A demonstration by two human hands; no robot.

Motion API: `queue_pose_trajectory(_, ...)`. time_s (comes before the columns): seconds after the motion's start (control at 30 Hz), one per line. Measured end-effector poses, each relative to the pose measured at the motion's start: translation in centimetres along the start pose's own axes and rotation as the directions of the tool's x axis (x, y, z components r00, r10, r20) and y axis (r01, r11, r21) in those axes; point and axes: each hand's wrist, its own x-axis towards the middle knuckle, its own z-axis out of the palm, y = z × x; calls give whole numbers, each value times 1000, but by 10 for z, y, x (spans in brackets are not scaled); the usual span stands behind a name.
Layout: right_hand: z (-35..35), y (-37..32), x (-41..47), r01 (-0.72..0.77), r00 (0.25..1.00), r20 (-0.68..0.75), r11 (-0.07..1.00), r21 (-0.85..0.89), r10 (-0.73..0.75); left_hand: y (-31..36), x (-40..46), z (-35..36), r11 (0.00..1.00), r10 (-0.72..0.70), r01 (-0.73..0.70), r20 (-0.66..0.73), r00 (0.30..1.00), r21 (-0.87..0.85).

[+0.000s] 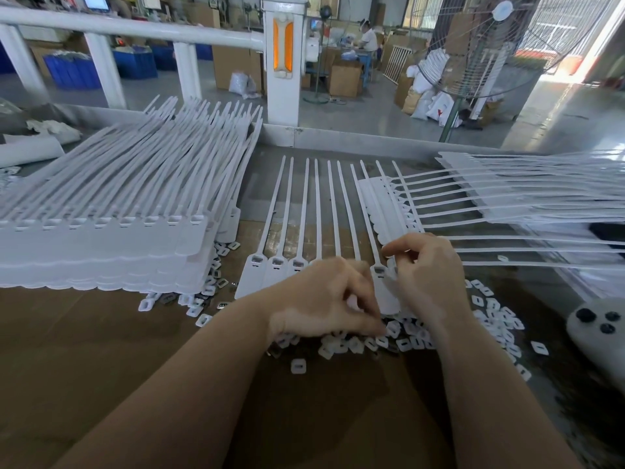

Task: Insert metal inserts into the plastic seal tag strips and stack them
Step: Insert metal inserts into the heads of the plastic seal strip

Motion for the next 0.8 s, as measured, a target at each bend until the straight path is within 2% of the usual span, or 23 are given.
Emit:
queue_pose_trajectory(0.07,-1,-1,0,2,1000,1,999,33,-3,-3,-1,-5,975,-93,56,-165,982,-214)
queue_pose_trajectory(0.13,-3,-4,-1,23,1000,2,993,120,-23,-9,-1,-9,919,-210,82,-303,929,-386)
queue_pose_trajectory(0.27,-9,-19,-7,96,985,101,929,356,-141,-17,2,-6,817,-369,83,-405,836,-571)
queue_pose_trajectory(0.43,-12,-23,-12,87,960,185,850,520,-211,-20,5,-3,779,-420,51,-458,783,-625)
queue_pose_trajectory(0.7,-8,-21,-10,80,952,218,861,502,-216,-20,6,0,777,-390,40,-431,814,-629)
queue_pose_trajectory(0.8,-8,-21,-9,60,952,229,857,513,-204,-20,7,0,771,-397,32,-440,806,-636)
